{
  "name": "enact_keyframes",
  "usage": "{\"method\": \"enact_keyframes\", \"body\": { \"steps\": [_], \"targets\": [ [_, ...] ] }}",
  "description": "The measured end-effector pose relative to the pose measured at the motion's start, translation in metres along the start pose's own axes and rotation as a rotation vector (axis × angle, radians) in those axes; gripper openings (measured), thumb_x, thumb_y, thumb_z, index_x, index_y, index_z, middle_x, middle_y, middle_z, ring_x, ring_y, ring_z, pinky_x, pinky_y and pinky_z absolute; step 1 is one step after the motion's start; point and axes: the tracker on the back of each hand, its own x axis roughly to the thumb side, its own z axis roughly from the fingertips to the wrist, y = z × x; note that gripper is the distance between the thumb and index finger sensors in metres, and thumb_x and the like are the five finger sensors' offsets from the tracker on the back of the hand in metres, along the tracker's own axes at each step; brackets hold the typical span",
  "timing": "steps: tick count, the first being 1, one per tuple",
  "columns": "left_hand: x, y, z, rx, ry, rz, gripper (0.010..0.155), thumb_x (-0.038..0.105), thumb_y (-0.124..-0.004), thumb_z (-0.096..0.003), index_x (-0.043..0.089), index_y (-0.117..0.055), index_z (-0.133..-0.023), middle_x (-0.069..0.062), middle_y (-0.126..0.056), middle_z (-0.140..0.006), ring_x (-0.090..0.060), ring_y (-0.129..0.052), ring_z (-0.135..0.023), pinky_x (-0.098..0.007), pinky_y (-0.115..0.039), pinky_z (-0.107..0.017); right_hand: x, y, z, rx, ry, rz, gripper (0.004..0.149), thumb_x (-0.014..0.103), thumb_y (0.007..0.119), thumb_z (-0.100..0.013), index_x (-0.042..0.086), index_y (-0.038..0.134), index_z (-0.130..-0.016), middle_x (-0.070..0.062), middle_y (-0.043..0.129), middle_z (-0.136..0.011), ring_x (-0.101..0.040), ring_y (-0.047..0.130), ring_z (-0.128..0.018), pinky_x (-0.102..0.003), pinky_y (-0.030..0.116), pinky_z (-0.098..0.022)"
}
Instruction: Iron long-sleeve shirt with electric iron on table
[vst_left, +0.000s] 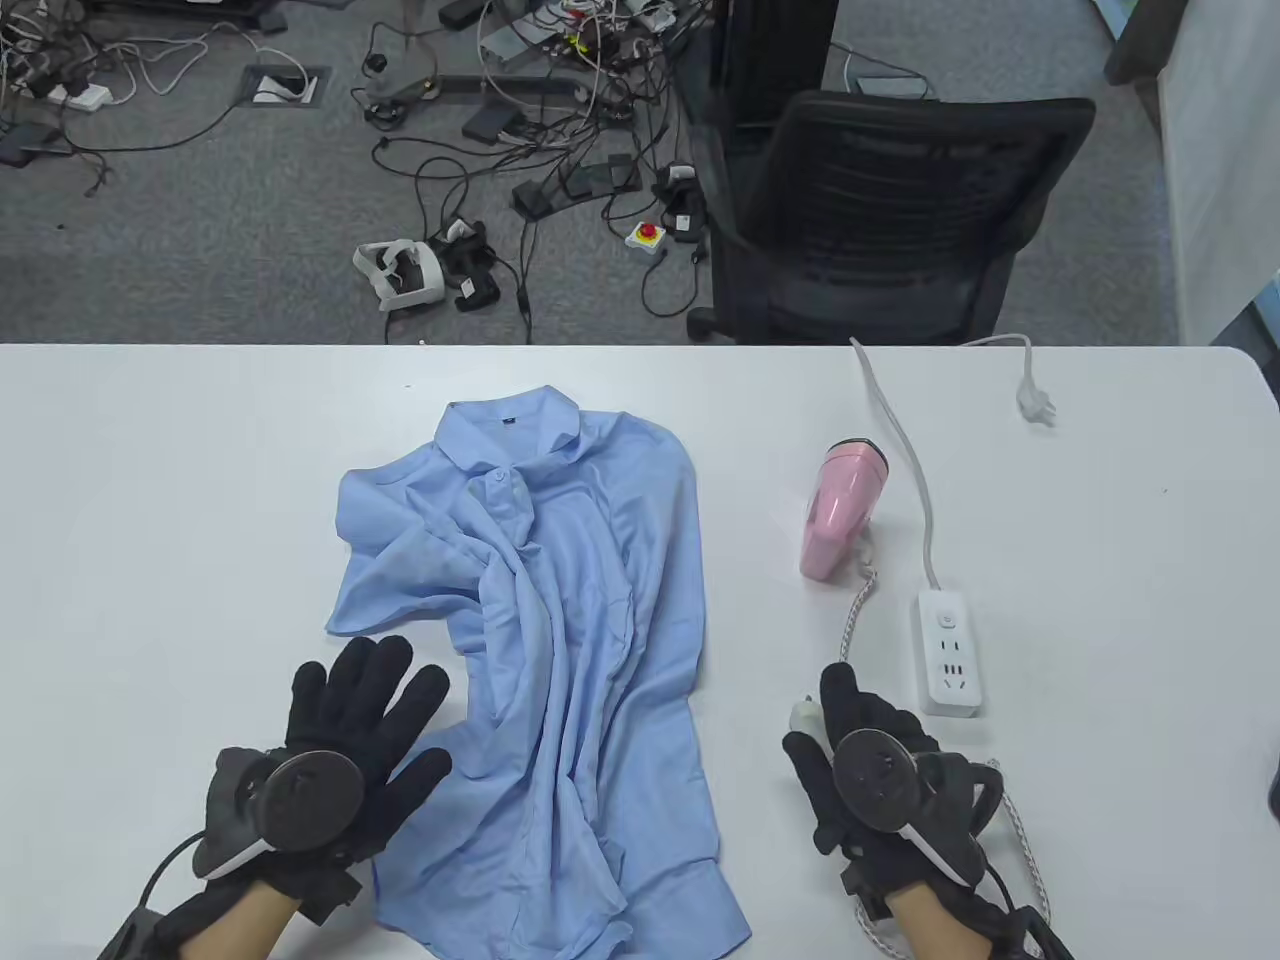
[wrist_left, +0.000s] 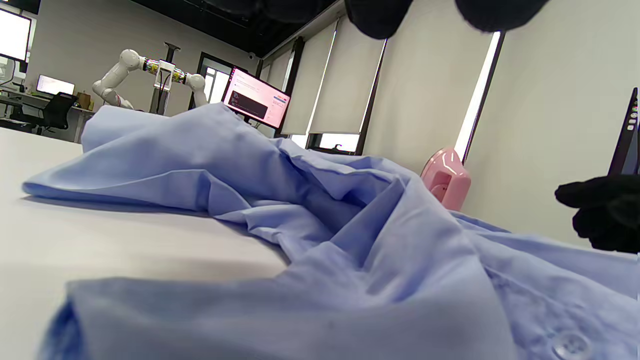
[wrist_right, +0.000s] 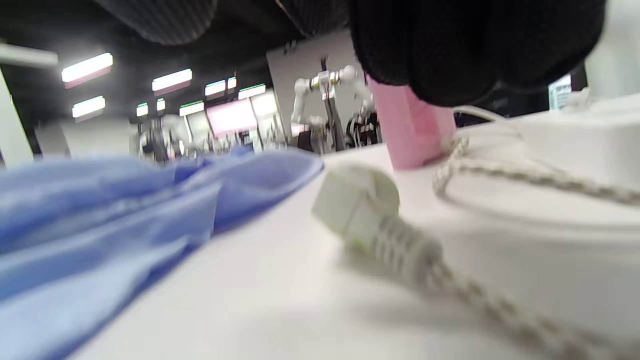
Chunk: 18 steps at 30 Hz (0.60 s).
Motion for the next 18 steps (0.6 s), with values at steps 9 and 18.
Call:
{"method": "enact_keyframes", "body": {
  "steps": [9, 18],
  "targets": [
    [0.008, 0.006, 0.004, 0.048, -0.027, -0.022, 0.067, 0.065, -0.059, -0.0506, 0.038, -0.04, -0.109, -0.008, -0.021, -0.123, -0.038, -0.024, -0.111, -0.069, -0.02, -0.072, -0.003, -0.006, 0.005, -0.009, 0.046, -0.005, 0.074, 0.061, 0.058, -0.037, 0.023, 0.039, -0.099, -0.014, 0.061, -0.091, -0.037, 0.081, -0.071, -0.049, 0.077, -0.047],
    [0.008, 0.007, 0.004, 0.043, -0.032, 0.001, 0.067, 0.065, -0.059, -0.0506, 0.038, -0.04, -0.109, -0.008, -0.023, -0.123, -0.038, -0.025, -0.111, -0.069, -0.02, -0.072, -0.026, -0.027, 0.002, -0.084, 0.134, -0.021, 0.076, 0.06, 0.065, -0.037, 0.023, 0.041, -0.098, -0.014, 0.064, -0.09, -0.038, 0.079, -0.075, -0.052, 0.074, -0.051]
  ]
}}
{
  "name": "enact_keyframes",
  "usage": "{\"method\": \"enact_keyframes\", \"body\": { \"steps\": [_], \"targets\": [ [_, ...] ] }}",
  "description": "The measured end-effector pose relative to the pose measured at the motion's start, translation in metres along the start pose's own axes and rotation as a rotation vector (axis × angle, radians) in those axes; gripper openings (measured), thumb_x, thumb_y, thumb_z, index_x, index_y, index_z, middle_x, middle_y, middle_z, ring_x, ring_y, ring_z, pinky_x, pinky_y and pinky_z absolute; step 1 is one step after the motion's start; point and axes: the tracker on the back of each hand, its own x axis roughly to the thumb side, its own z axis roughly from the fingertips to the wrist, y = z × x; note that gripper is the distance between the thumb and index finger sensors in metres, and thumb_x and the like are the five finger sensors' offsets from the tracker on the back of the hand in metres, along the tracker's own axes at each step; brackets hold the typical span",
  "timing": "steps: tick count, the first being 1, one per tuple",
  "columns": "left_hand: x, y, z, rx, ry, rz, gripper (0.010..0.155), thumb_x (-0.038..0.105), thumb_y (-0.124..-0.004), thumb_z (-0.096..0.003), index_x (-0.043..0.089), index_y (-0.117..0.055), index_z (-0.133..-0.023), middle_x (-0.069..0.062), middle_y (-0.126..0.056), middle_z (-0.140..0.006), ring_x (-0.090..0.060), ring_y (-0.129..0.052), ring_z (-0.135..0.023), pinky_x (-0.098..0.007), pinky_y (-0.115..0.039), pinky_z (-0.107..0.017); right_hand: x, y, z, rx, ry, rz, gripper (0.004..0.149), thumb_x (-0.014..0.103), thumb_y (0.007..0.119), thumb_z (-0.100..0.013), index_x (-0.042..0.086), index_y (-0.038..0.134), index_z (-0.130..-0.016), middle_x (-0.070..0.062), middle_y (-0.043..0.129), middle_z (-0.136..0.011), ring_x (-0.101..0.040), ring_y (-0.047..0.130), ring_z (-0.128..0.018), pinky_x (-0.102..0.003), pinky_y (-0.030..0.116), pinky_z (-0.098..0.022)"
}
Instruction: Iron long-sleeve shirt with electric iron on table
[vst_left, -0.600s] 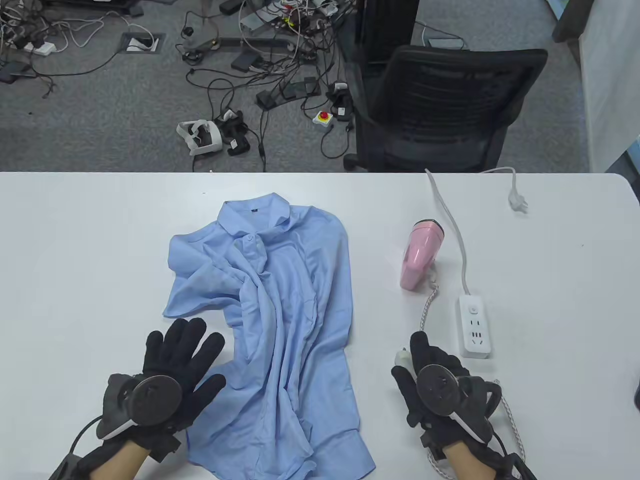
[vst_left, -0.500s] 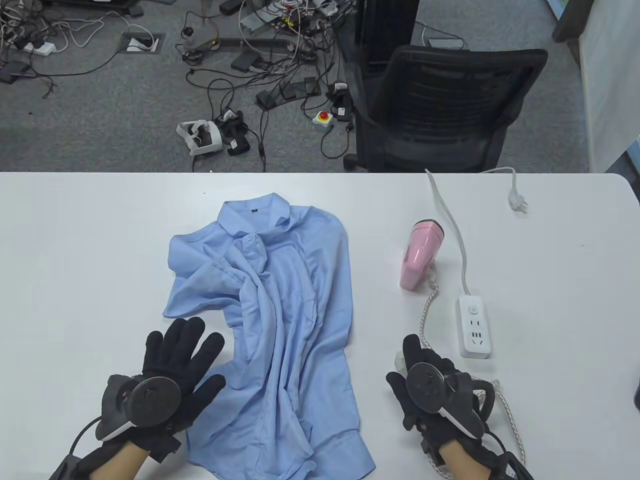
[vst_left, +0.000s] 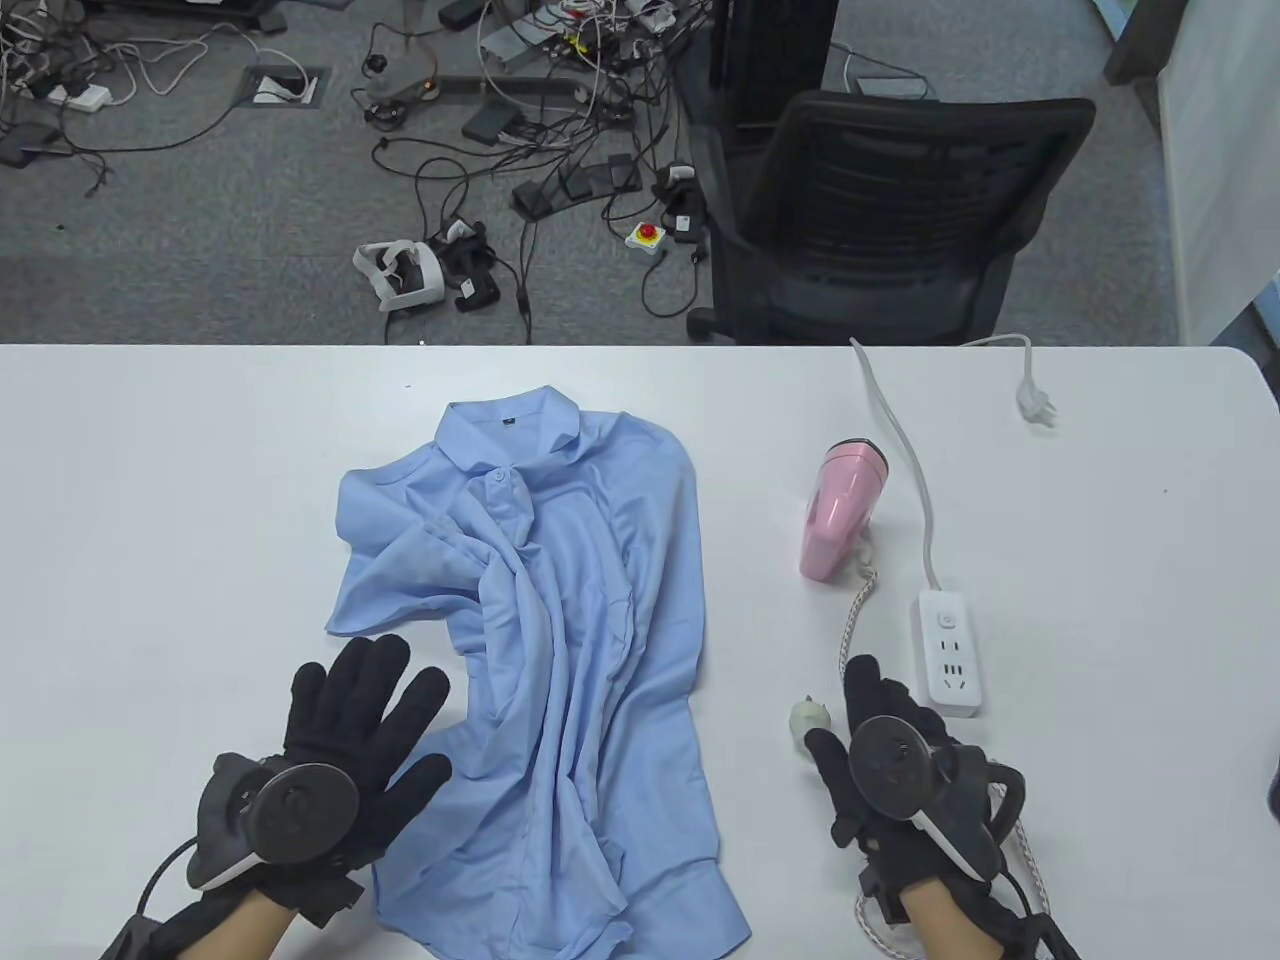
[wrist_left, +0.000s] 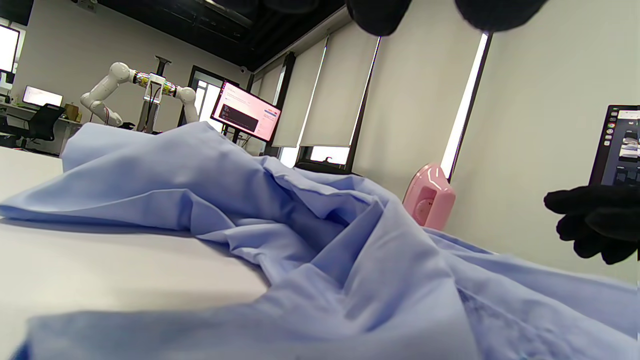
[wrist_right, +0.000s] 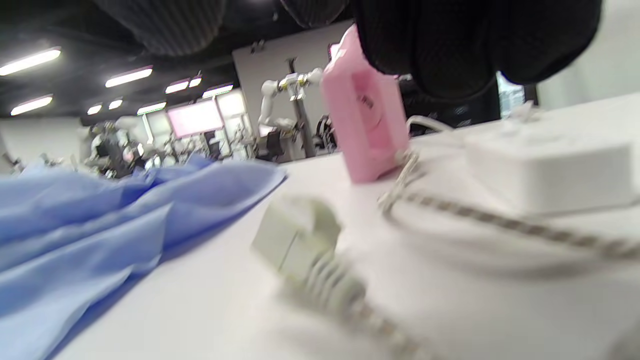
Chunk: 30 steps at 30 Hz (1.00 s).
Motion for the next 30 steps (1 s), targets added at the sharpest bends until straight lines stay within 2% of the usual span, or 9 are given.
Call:
{"method": "enact_keyframes", "body": {
  "steps": [2, 5, 7, 11, 14, 16, 21, 25, 30],
  "targets": [
    [0.001, 0.0, -0.001, 0.005, -0.003, -0.027, 0.067, 0.064, -0.059, -0.0506, 0.038, -0.04, -0.109, -0.008, -0.023, -0.123, -0.038, -0.025, -0.111, -0.069, -0.02, -0.072, -0.003, -0.007, -0.002, -0.016, 0.01, 0.016, 0.076, 0.058, 0.069, -0.036, 0.023, 0.043, -0.098, -0.013, 0.07, -0.085, -0.038, 0.084, -0.07, -0.052, 0.076, -0.049],
    [0.003, 0.001, -0.002, 0.034, 0.012, -0.183, 0.067, 0.065, -0.059, -0.0503, 0.038, -0.041, -0.109, -0.008, -0.025, -0.123, -0.038, -0.026, -0.111, -0.069, -0.021, -0.072, 0.01, -0.001, -0.008, 0.095, -0.057, 0.092, 0.074, 0.058, 0.071, -0.036, 0.027, 0.043, -0.098, -0.013, 0.074, -0.082, -0.036, 0.087, -0.067, -0.05, 0.078, -0.047],
    [0.003, 0.001, -0.002, 0.04, 0.017, -0.225, 0.067, 0.065, -0.059, -0.0502, 0.038, -0.041, -0.109, -0.008, -0.024, -0.123, -0.038, -0.026, -0.111, -0.07, -0.021, -0.072, 0.036, 0.021, -0.007, 0.205, -0.108, 0.169, 0.071, 0.057, 0.071, -0.037, 0.03, 0.045, -0.098, -0.012, 0.075, -0.083, -0.036, 0.088, -0.066, -0.05, 0.079, -0.046],
    [0.004, -0.001, -0.001, 0.023, 0.017, -0.144, 0.067, 0.065, -0.059, -0.0504, 0.038, -0.041, -0.109, -0.008, -0.024, -0.123, -0.038, -0.026, -0.111, -0.069, -0.021, -0.072, 0.066, 0.06, -0.021, 0.371, -0.077, 0.576, 0.076, 0.06, 0.069, -0.036, 0.035, 0.034, -0.098, -0.01, 0.071, -0.088, -0.032, 0.09, -0.066, -0.046, 0.081, -0.046],
    [0.004, -0.001, -0.001, 0.015, 0.013, -0.129, 0.067, 0.065, -0.059, -0.0504, 0.038, -0.041, -0.109, -0.008, -0.024, -0.123, -0.038, -0.026, -0.111, -0.07, -0.021, -0.072, 0.058, 0.077, -0.027, 0.499, -0.032, 0.502, 0.075, 0.054, 0.069, -0.04, 0.035, 0.027, -0.098, -0.015, 0.068, -0.085, -0.029, 0.089, -0.063, -0.044, 0.08, -0.045],
    [0.003, -0.003, -0.002, 0.008, 0.014, -0.148, 0.067, 0.065, -0.059, -0.0504, 0.038, -0.041, -0.109, -0.008, -0.024, -0.123, -0.038, -0.026, -0.111, -0.069, -0.02, -0.072, 0.052, 0.078, -0.024, 0.428, -0.062, 0.456, 0.071, 0.044, 0.071, -0.041, 0.036, 0.029, -0.097, -0.014, 0.073, -0.08, -0.028, 0.091, -0.057, -0.043, 0.082, -0.042],
    [0.005, -0.012, -0.006, -0.028, 0.015, -0.242, 0.066, 0.065, -0.059, -0.0501, 0.039, -0.041, -0.108, -0.007, -0.024, -0.123, -0.037, -0.026, -0.111, -0.069, -0.021, -0.072, 0.053, 0.08, -0.02, 0.381, -0.114, 0.471, 0.072, 0.041, 0.071, -0.039, 0.033, 0.03, -0.097, -0.014, 0.076, -0.074, -0.026, 0.093, -0.051, -0.043, 0.083, -0.039],
    [0.005, -0.012, -0.005, -0.032, 0.01, -0.201, 0.066, 0.065, -0.059, -0.0502, 0.038, -0.042, -0.109, -0.007, -0.024, -0.123, -0.038, -0.026, -0.111, -0.069, -0.021, -0.072, 0.048, 0.082, -0.018, 0.328, -0.108, 0.487, 0.07, 0.045, 0.058, -0.04, 0.024, 0.024, -0.098, -0.012, 0.075, -0.066, -0.017, 0.09, -0.04, -0.04, 0.083, -0.036],
    [0.002, -0.01, -0.004, -0.036, 0.015, -0.171, 0.067, 0.065, -0.059, -0.0502, 0.038, -0.041, -0.109, -0.007, -0.024, -0.123, -0.038, -0.027, -0.111, -0.069, -0.021, -0.072, 0.036, 0.029, -0.018, 0.053, -0.08, 0.208, 0.064, 0.041, 0.055, -0.04, 0.021, 0.035, -0.097, -0.01, 0.079, -0.062, -0.015, 0.091, -0.035, -0.039, 0.085, -0.032]
  ]
}}
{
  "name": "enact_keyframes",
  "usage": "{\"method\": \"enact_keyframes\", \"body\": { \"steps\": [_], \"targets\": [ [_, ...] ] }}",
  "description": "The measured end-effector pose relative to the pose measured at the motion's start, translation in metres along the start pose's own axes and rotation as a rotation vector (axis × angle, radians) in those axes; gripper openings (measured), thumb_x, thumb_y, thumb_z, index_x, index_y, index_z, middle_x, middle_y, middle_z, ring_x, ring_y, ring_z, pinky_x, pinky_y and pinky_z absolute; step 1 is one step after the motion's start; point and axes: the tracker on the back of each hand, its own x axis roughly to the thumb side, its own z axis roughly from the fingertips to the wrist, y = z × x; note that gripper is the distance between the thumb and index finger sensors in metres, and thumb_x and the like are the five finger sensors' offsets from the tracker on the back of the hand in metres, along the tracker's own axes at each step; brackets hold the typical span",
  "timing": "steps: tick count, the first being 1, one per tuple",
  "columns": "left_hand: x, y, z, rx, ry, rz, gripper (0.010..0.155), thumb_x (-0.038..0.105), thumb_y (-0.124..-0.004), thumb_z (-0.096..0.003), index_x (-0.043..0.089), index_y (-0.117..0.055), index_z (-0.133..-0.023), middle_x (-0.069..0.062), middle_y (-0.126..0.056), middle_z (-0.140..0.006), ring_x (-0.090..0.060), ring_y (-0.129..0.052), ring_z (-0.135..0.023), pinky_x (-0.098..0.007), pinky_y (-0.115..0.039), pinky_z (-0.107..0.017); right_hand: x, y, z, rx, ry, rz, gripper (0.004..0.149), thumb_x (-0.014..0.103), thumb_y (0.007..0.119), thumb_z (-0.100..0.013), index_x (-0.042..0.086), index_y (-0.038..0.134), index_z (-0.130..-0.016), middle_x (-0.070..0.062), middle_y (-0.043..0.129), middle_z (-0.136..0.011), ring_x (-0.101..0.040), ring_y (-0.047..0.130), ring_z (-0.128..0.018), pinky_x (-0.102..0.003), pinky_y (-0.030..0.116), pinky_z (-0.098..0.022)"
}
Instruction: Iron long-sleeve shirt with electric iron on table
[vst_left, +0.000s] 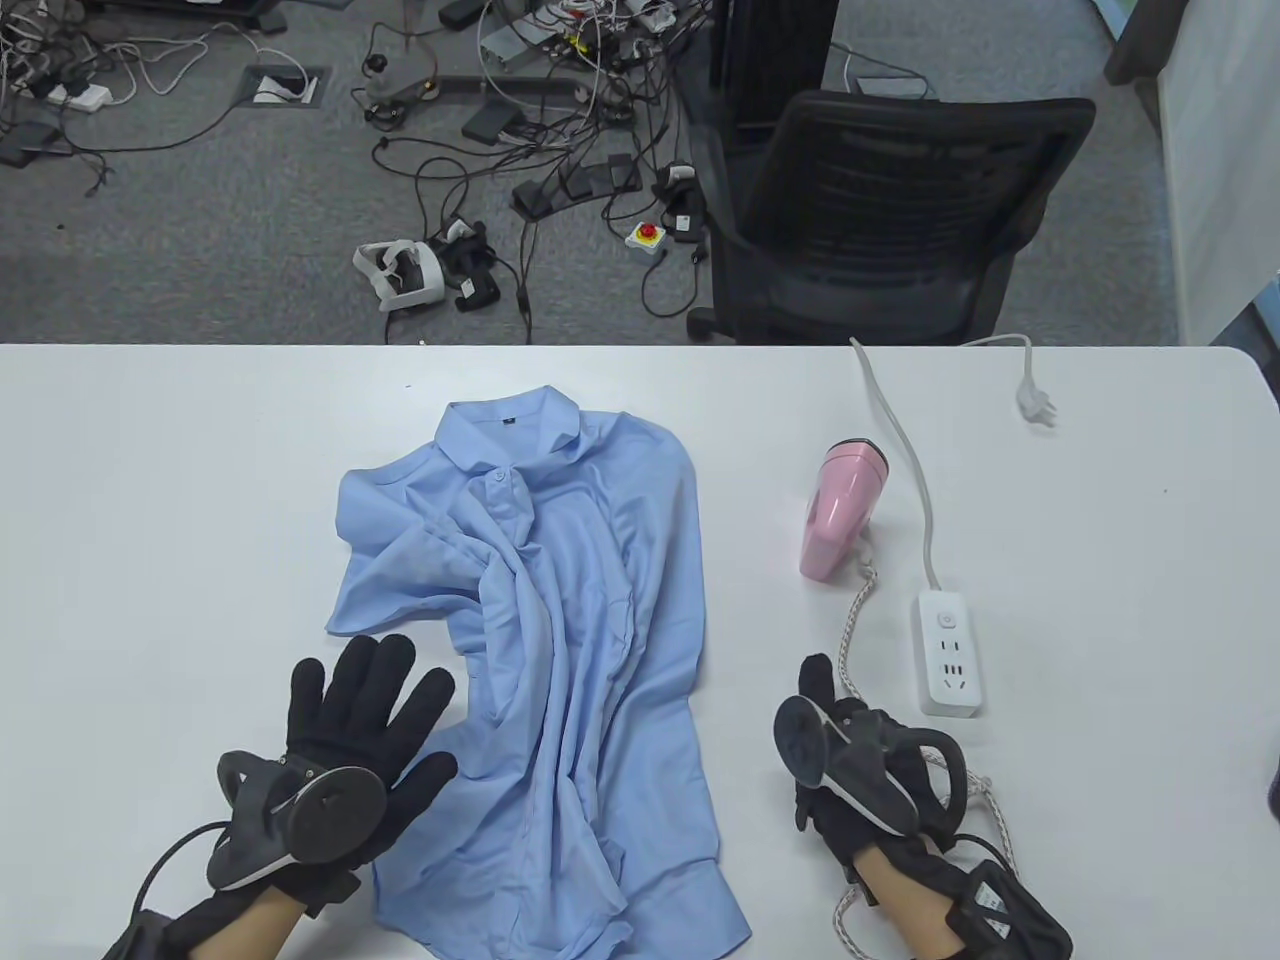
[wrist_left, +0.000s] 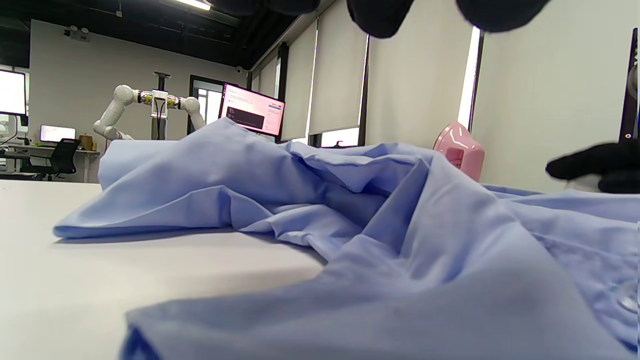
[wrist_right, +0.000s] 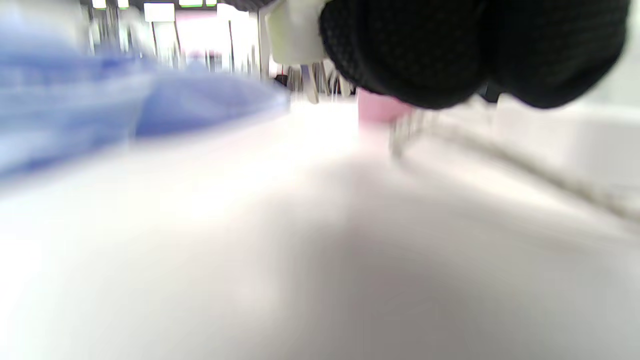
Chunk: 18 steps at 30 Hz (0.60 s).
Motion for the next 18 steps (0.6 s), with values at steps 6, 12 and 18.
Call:
{"method": "enact_keyframes", "body": {
  "steps": [6, 12, 18],
  "targets": [
    [-0.001, -0.001, 0.0, -0.01, -0.005, 0.028, 0.067, 0.065, -0.059, -0.0502, 0.038, -0.041, -0.109, -0.007, -0.024, -0.123, -0.038, -0.027, -0.111, -0.069, -0.021, -0.072, -0.094, -0.051, 0.004, -0.234, 0.301, -0.305, 0.061, 0.042, 0.061, -0.04, 0.02, 0.049, -0.095, -0.009, 0.088, -0.055, -0.013, 0.097, -0.025, -0.035, 0.091, -0.022],
    [-0.002, -0.002, -0.001, -0.025, 0.001, 0.076, 0.066, 0.065, -0.059, -0.0503, 0.038, -0.042, -0.109, -0.008, -0.024, -0.123, -0.038, -0.027, -0.111, -0.069, -0.021, -0.072, -0.139, -0.017, -0.008, 0.09, 0.41, -0.491, 0.065, 0.036, 0.062, -0.041, 0.018, 0.035, -0.097, -0.013, 0.077, -0.069, -0.02, 0.093, -0.042, -0.04, 0.086, -0.035],
    [-0.002, 0.001, 0.0, -0.014, -0.002, 0.077, 0.066, 0.065, -0.059, -0.0503, 0.038, -0.042, -0.109, -0.008, -0.024, -0.123, -0.038, -0.028, -0.111, -0.069, -0.021, -0.072, -0.129, -0.003, -0.015, 0.057, 0.406, -0.29, 0.064, 0.034, 0.065, -0.04, 0.022, 0.039, -0.097, -0.014, 0.077, -0.07, -0.021, 0.094, -0.044, -0.041, 0.086, -0.037]
  ]
}}
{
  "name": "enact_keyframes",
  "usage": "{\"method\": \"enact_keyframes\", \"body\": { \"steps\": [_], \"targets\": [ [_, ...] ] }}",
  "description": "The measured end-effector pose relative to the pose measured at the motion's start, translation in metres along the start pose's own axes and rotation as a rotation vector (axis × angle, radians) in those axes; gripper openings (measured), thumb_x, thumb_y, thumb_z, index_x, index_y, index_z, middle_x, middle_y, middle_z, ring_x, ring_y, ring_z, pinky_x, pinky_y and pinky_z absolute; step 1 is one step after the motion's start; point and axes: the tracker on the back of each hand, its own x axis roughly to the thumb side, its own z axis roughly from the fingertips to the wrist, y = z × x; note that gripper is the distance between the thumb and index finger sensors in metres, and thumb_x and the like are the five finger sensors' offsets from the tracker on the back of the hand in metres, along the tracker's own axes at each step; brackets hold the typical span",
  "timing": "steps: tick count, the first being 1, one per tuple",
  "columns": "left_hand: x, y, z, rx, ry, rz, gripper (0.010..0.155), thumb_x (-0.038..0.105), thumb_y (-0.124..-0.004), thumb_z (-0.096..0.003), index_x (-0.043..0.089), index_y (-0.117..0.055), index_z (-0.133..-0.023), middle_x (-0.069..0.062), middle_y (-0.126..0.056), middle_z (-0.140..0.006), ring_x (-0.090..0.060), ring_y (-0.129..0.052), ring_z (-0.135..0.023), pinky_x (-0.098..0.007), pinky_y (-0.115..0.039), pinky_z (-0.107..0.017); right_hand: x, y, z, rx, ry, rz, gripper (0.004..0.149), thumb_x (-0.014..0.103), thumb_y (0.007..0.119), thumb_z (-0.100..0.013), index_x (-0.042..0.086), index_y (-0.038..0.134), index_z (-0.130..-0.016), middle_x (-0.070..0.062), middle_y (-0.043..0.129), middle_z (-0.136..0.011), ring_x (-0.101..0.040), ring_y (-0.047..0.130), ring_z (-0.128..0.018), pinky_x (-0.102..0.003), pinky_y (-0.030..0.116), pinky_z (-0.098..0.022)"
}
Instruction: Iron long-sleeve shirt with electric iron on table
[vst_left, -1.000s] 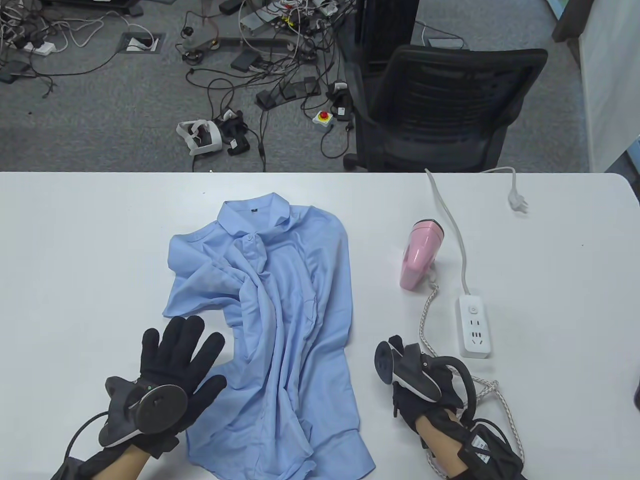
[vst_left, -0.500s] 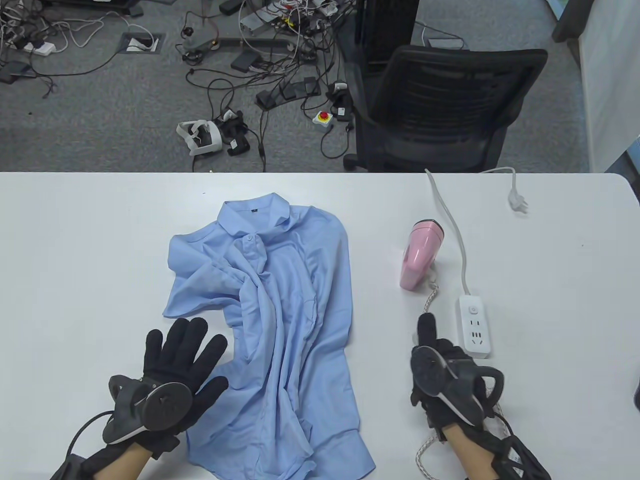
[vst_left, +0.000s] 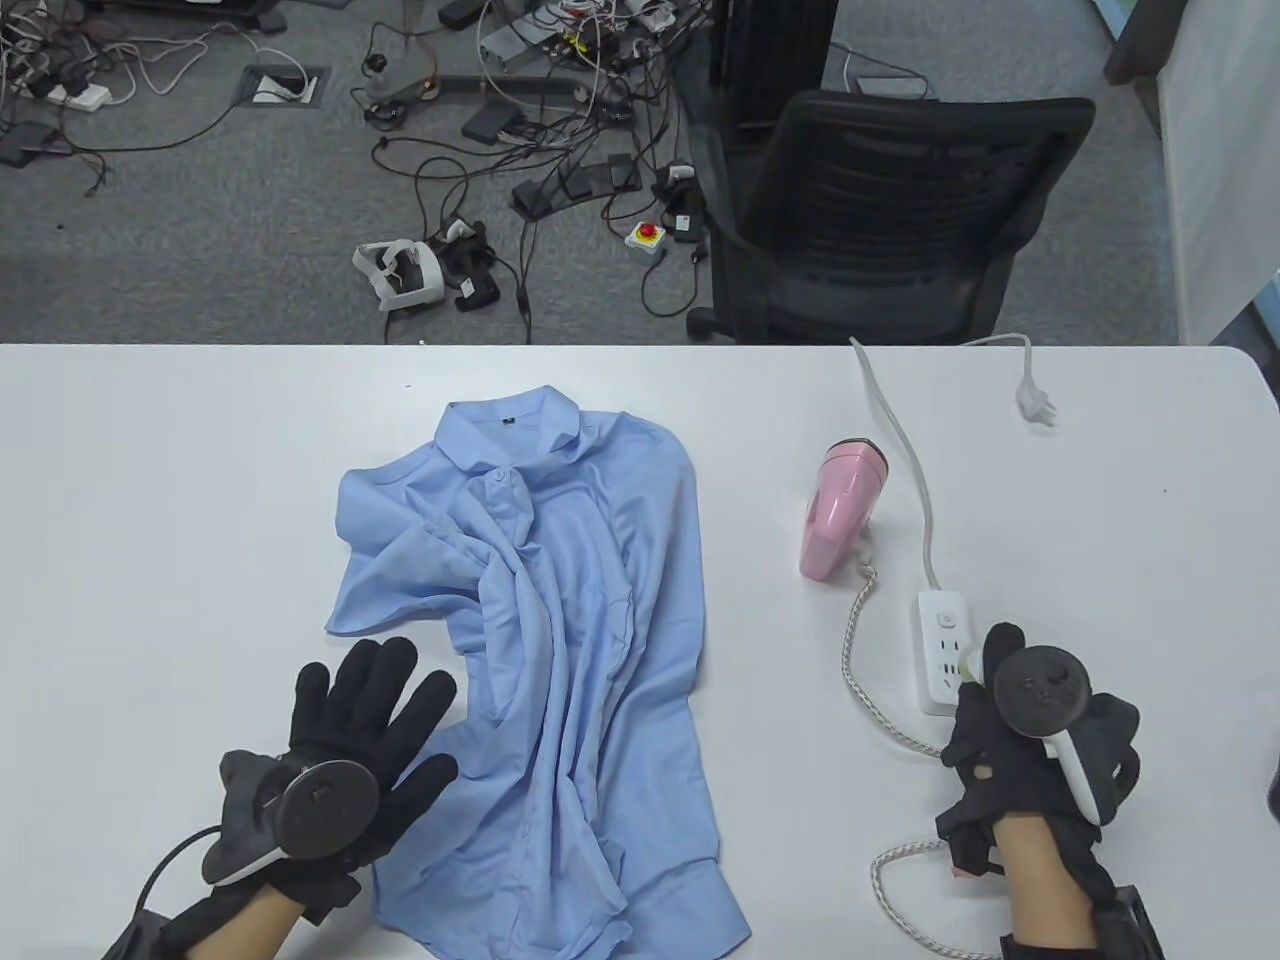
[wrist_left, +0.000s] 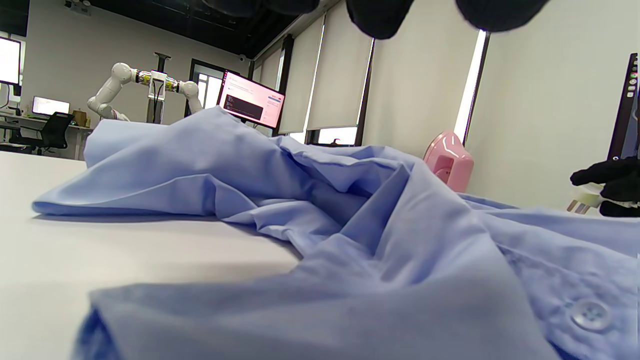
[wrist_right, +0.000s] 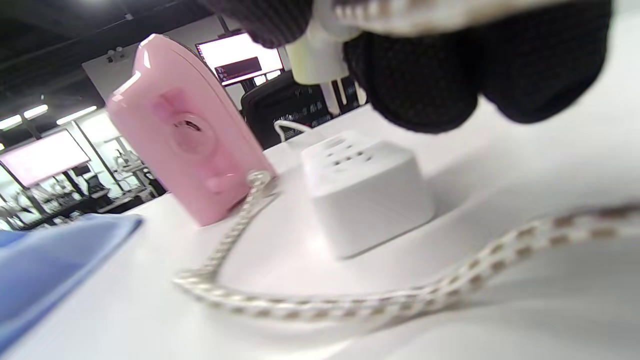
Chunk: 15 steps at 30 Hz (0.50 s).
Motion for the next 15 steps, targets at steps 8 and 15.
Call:
{"method": "enact_keyframes", "body": {
  "steps": [8, 15],
  "targets": [
    [-0.005, -0.001, -0.001, -0.009, 0.009, 0.009, 0.066, 0.065, -0.059, -0.0503, 0.038, -0.043, -0.109, -0.008, -0.025, -0.123, -0.038, -0.028, -0.111, -0.069, -0.021, -0.072, 0.011, 0.016, -0.004, 0.03, -0.069, 0.144, 0.06, 0.033, 0.063, -0.041, 0.023, 0.043, -0.097, -0.014, 0.078, -0.069, -0.02, 0.094, -0.042, -0.04, 0.087, -0.035],
    [0.001, -0.002, 0.0, -0.013, -0.007, 0.011, 0.066, 0.065, -0.059, -0.0503, 0.038, -0.043, -0.108, -0.008, -0.026, -0.123, -0.038, -0.029, -0.111, -0.069, -0.022, -0.072, 0.012, 0.018, 0.001, 0.05, -0.059, 0.133, 0.059, 0.033, 0.064, -0.041, 0.022, 0.047, -0.096, -0.015, 0.08, -0.068, -0.021, 0.095, -0.04, -0.041, 0.087, -0.034]
  ]
}}
